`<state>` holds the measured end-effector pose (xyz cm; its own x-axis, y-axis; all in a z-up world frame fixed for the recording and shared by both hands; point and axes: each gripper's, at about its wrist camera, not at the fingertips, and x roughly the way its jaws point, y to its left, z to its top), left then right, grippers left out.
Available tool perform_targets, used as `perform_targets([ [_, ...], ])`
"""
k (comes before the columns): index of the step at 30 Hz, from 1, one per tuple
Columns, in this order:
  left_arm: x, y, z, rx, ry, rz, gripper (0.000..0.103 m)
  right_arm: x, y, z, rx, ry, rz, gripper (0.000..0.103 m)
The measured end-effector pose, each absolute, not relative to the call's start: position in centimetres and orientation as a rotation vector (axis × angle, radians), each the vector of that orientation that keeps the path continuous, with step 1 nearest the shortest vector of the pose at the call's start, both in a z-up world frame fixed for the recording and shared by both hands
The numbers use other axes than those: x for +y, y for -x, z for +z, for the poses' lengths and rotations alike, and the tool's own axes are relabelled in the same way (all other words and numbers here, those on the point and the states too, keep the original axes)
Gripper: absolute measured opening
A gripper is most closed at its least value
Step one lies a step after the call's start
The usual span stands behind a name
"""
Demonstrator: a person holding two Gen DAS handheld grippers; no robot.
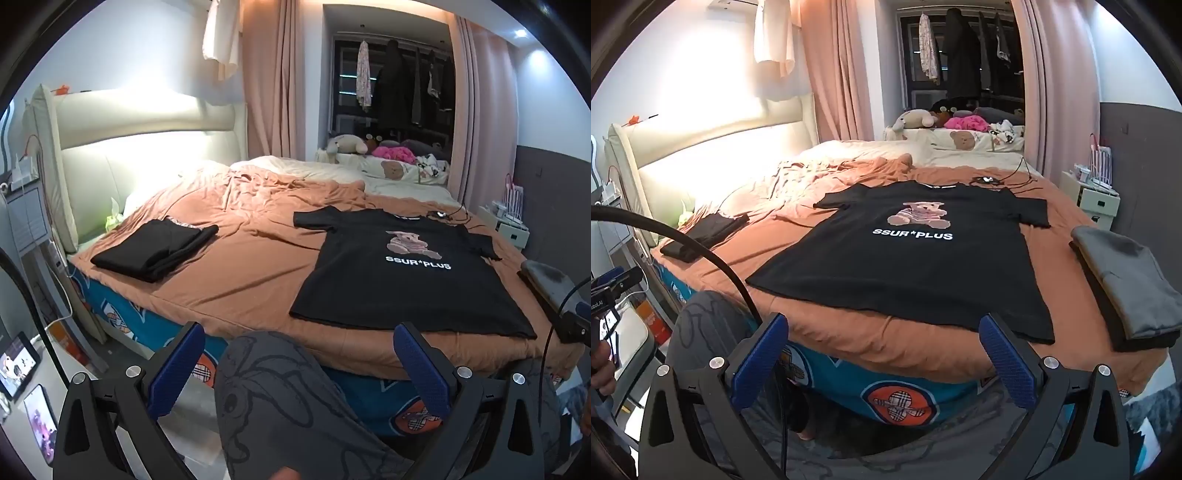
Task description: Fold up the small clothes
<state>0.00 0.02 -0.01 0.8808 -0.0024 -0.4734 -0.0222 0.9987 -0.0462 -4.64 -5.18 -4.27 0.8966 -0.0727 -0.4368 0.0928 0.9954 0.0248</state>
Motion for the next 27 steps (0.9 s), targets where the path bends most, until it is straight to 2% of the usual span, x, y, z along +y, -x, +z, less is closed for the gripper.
perform_targets([
  [27, 0.2, 1.3, 0.7, 0.464, 0.074, -0.037, 0.103, -5.4, 6.0, -3.6, 0.432, -0.062, -0.100, 0.103],
])
